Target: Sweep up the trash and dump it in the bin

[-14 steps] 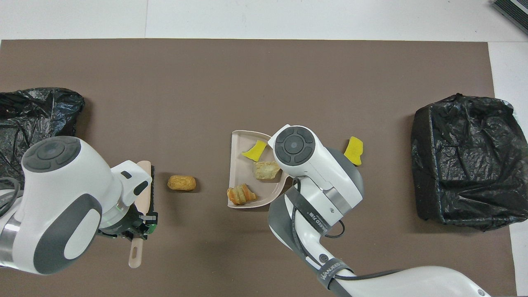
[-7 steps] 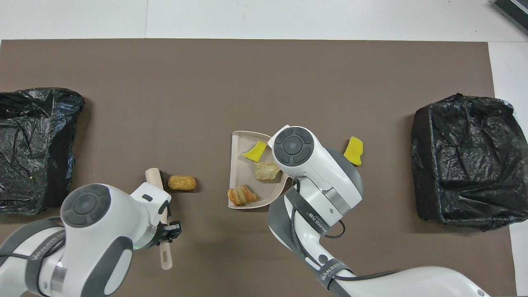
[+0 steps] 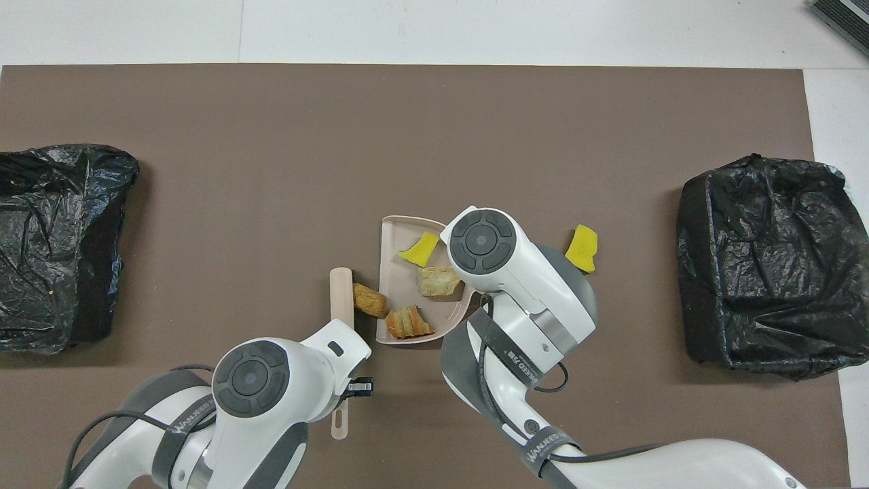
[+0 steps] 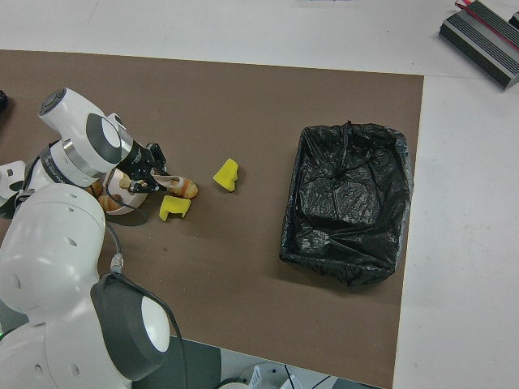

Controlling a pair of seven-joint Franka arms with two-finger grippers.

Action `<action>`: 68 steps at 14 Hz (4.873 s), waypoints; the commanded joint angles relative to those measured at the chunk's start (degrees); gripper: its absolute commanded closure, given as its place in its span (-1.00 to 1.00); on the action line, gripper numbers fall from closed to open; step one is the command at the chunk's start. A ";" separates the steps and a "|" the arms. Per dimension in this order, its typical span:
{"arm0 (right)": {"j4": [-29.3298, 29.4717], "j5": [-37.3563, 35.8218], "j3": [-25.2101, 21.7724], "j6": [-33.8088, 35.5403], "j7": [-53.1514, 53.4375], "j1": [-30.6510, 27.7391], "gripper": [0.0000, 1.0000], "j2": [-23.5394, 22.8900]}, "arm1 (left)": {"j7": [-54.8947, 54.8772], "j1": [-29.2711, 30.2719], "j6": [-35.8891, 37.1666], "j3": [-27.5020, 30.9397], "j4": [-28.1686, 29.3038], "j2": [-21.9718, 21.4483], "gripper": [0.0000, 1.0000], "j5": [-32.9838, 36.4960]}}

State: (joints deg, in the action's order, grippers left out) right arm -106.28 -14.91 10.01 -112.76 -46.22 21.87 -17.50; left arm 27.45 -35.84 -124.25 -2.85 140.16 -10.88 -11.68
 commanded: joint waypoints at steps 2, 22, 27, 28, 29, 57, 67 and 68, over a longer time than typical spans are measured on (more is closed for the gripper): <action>0.37 -1.62 0.27 0.96 -0.01 -0.16 1.00 0.10 | -4.86 -3.35 -0.56 0.83 -5.94 3.67 1.00 -3.96; 14.60 7.44 0.01 16.24 -30.41 -19.84 1.00 6.43 | 12.17 -2.81 7.29 -0.32 -8.59 1.46 1.00 1.22; 16.19 7.43 -0.26 18.36 -36.74 -29.59 1.00 9.32 | 20.26 -11.69 -1.94 -0.32 -8.59 6.65 1.00 1.05; 16.19 7.35 -0.35 18.54 -37.19 -31.96 1.00 10.11 | 20.45 -12.14 -3.10 -0.40 -8.59 7.19 1.00 1.05; 16.19 7.00 -0.43 18.71 -37.45 -34.50 1.00 10.73 | 20.54 -12.15 -3.46 -0.40 -8.50 7.28 1.00 1.05; -2.88 -36.50 -1.66 12.83 -29.37 -46.66 1.00 24.45 | -3.34 20.88 13.41 0.12 -13.43 3.41 -1.00 8.16; -4.80 -45.91 -1.05 14.76 -27.71 -39.19 1.00 26.20 | -27.08 38.03 14.47 0.12 -18.07 2.62 -1.00 11.59; -5.86 -45.91 -0.96 14.67 -26.48 -39.19 1.00 26.29 | -27.18 38.82 16.30 0.12 -20.17 2.71 -1.00 11.59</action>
State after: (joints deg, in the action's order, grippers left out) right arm -108.74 -58.56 8.97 -97.96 -75.55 -17.28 7.29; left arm 1.84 1.00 -110.78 -1.97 123.46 -7.66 -1.06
